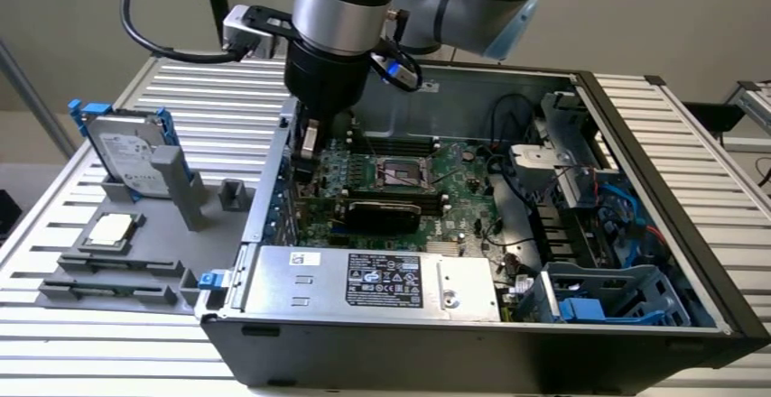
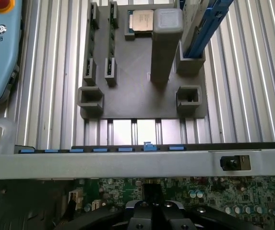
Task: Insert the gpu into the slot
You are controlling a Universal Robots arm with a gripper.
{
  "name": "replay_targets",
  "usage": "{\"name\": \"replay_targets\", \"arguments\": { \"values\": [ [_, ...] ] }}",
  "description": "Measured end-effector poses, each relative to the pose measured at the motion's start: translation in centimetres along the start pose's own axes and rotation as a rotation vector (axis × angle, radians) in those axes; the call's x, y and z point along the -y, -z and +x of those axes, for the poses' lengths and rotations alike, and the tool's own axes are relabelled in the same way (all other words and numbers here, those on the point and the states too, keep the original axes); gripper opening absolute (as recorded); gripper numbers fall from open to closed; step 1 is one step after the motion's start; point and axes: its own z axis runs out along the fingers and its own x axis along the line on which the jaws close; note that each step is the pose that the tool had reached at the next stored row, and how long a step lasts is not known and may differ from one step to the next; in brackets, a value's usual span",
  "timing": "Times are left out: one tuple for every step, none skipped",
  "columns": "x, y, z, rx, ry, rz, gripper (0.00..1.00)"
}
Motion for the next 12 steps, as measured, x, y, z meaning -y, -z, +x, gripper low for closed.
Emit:
{"name": "replay_targets", "arguments": {
  "values": [
    [0.12,0.07,-0.01,0.0,0.0,0.0012,0.11],
    [0.21,0.12,-0.01,0.0003,0.0,0.007,0.11],
    [0.29,0.14,-0.01,0.0008,0.0,0.0175,0.11],
    [0.37,0.16,-0.01,0.0013,0.0,0.0319,0.11],
    [0.44,0.17,-0.02,0.0023,0.0,0.0497,0.11],
    [0.5,0.18,-0.02,0.0032,0.0,0.0678,0.11],
    [0.56,0.2,-0.02,0.0041,0.0,0.0862,0.11],
    [0.62,0.21,-0.03,0.0049,0.001,0.1048,0.11],
    [0.69,0.23,-0.03,0.0058,0.001,0.1226,0.11],
    [0.77,0.25,-0.04,0.0066,0.001,0.141,0.11],
    [0.85,0.27,-0.04,0.0076,0.001,0.1582,0.11],
    [0.97,0.29,-0.04,0.0082,0.001,0.1735,0.11]
  ]
}}
